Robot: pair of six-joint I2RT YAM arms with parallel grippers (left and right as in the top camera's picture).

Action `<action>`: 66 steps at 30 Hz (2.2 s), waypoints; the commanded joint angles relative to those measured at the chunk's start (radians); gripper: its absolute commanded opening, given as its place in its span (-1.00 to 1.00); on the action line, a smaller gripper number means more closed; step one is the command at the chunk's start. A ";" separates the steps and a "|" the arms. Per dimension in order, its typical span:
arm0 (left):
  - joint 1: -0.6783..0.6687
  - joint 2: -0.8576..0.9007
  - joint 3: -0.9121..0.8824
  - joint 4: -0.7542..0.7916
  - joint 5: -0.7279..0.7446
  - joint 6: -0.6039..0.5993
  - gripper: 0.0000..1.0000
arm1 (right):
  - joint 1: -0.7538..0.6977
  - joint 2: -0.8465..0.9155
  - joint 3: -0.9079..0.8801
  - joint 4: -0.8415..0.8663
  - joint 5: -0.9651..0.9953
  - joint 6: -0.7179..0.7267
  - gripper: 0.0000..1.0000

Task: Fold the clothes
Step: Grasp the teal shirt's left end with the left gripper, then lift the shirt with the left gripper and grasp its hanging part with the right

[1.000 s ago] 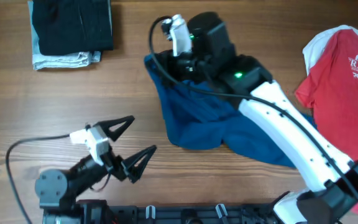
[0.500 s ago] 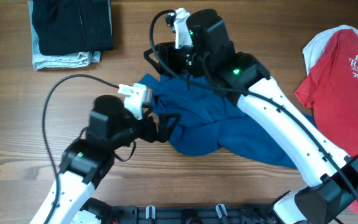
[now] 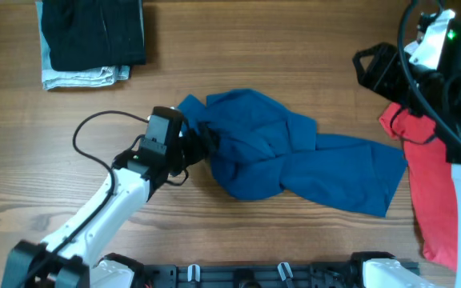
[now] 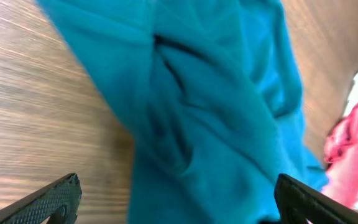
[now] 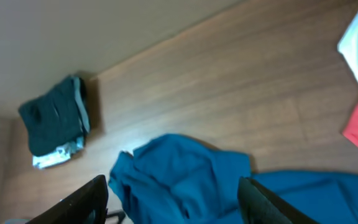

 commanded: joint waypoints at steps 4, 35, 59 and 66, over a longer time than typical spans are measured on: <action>0.003 0.156 0.012 0.081 0.026 -0.180 0.73 | -0.001 -0.030 0.016 -0.154 0.028 -0.025 0.33; 0.005 -0.209 0.439 -0.130 -0.127 -0.058 -0.92 | -0.001 -0.009 -0.093 -0.204 -0.216 0.018 0.31; 0.029 -0.220 0.837 -0.158 -0.223 0.045 -0.92 | 0.421 -0.036 -0.597 0.708 -0.153 -0.098 0.52; 0.028 -0.189 0.840 -0.101 -0.353 0.028 -0.92 | 0.593 -0.035 -0.597 0.824 -0.104 -0.061 0.50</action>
